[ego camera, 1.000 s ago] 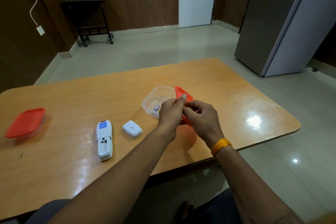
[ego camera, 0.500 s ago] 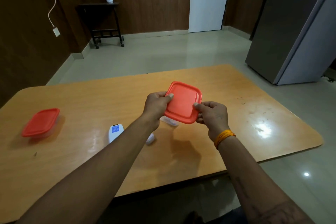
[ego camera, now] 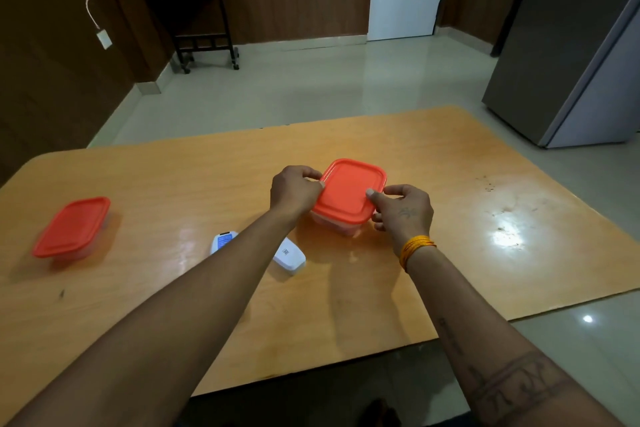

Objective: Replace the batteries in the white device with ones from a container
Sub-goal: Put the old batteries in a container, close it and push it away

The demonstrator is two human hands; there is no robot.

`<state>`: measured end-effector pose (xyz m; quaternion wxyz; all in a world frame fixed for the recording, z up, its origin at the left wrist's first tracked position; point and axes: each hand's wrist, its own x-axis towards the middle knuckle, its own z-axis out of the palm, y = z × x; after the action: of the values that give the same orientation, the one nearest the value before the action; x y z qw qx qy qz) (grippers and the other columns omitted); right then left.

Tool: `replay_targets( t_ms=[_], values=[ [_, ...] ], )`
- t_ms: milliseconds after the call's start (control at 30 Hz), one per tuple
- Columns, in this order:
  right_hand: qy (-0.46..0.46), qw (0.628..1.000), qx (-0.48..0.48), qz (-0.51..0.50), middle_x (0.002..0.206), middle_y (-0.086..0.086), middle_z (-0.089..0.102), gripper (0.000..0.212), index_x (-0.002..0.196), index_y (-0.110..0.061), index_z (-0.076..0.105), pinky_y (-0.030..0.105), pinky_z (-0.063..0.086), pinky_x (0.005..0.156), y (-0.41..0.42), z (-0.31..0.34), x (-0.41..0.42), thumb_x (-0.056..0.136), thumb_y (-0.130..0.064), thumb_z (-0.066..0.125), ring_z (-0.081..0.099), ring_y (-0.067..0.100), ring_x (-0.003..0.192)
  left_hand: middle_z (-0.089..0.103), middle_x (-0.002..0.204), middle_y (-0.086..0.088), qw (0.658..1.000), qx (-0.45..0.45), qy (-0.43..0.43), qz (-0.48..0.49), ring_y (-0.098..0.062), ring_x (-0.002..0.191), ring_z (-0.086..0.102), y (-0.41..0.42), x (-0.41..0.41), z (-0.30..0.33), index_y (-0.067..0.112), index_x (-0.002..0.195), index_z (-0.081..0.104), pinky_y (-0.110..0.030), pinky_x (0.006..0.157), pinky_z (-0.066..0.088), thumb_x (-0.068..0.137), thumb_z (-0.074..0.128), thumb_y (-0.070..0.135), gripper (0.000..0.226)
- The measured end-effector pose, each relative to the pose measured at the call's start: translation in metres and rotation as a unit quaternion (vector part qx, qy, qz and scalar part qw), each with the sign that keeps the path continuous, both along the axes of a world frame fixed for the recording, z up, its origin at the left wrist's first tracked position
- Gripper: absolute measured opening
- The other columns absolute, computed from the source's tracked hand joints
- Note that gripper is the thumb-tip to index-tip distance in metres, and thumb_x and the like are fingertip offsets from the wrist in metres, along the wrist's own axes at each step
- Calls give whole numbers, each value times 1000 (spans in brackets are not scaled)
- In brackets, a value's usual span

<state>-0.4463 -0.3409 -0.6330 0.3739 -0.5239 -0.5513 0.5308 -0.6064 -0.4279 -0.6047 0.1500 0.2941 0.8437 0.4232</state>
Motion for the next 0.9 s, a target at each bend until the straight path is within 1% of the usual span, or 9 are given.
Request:
replay_targets(
  t_ms=[200, 400, 467, 567, 667, 733, 800, 833, 900],
  values=[
    [3, 999, -28, 41, 77, 12, 75, 42, 113, -12, 68, 39, 67, 60, -3, -5, 0, 81, -27, 90, 72, 19, 51, 79, 115, -6, 1000, -6, 7, 12, -25, 108, 70, -1, -4, -4, 14, 108, 84, -38, 92, 60, 92, 78, 24, 21],
    [-11, 999, -28, 30, 86, 15, 78, 39, 118, -13, 70, 35, 66, 60, -8, -6, 1, 86, -28, 85, 73, 21, 55, 78, 91, -11, 997, -17, -70, 9, -31, 86, 75, -10, -1, 1, 5, 88, 81, -47, 76, 67, 89, 79, 21, 16],
    [-15, 999, -24, 26, 89, 14, 78, 35, 116, -14, 71, 30, 63, 56, -10, -6, 4, 87, -28, 84, 73, 21, 56, 76, 93, -12, 993, 6, -122, 4, -32, 87, 74, -14, 2, 3, 3, 91, 76, -47, 76, 67, 91, 76, 21, 18],
    [14, 999, -31, 39, 90, 16, 78, 32, 116, -12, 72, 33, 65, 59, -16, -4, 6, 89, -26, 83, 70, 21, 57, 70, 103, -10, 983, 38, -181, -8, -29, 87, 68, -25, 12, 7, 17, 95, 61, -48, 79, 64, 97, 62, 28, 12],
    [52, 996, -30, 70, 96, 18, 77, 33, 119, -10, 71, 37, 65, 63, -24, 4, 8, 90, -25, 81, 72, 22, 66, 68, 112, -11, 973, 55, -226, 8, -35, 98, 72, -41, 24, 7, 18, 100, 51, -53, 83, 64, 95, 56, 52, 35],
    [39, 994, -16, 98, 107, 14, 75, 35, 124, -14, 68, 39, 65, 65, -34, 9, 7, 94, -31, 76, 75, 24, 84, 68, 110, -9, 978, 73, -189, 51, -36, 101, 71, -52, 30, 1, 19, 102, 51, -61, 84, 64, 87, 55, 68, 51],
    [22, 990, -26, 137, 118, 8, 71, 42, 131, -19, 62, 42, 66, 67, -49, 13, 4, 98, -45, 67, 72, 25, 95, 65, 99, 0, 982, 105, -128, 88, -29, 93, 69, -62, 40, 0, 22, 103, 51, -56, 84, 63, 94, 56, 65, 44],
    [28, 986, -47, 158, 119, 7, 70, 43, 128, -20, 62, 43, 66, 66, -57, 15, 3, 100, -52, 63, 72, 25, 96, 62, 95, 4, 983, 119, -100, 98, -23, 87, 66, -65, 46, 0, 21, 105, 51, -51, 84, 63, 98, 56, 59, 39],
    [61, 979, -88, 174, 110, 5, 73, 37, 105, -25, 65, 45, 67, 66, -70, 18, 2, 101, -61, 55, 74, 26, 93, 60, 94, 7, 983, 134, -72, 100, -15, 82, 61, -68, 57, 4, 20, 112, 51, -43, 82, 59, 103, 55, 52, 33]
  ],
)
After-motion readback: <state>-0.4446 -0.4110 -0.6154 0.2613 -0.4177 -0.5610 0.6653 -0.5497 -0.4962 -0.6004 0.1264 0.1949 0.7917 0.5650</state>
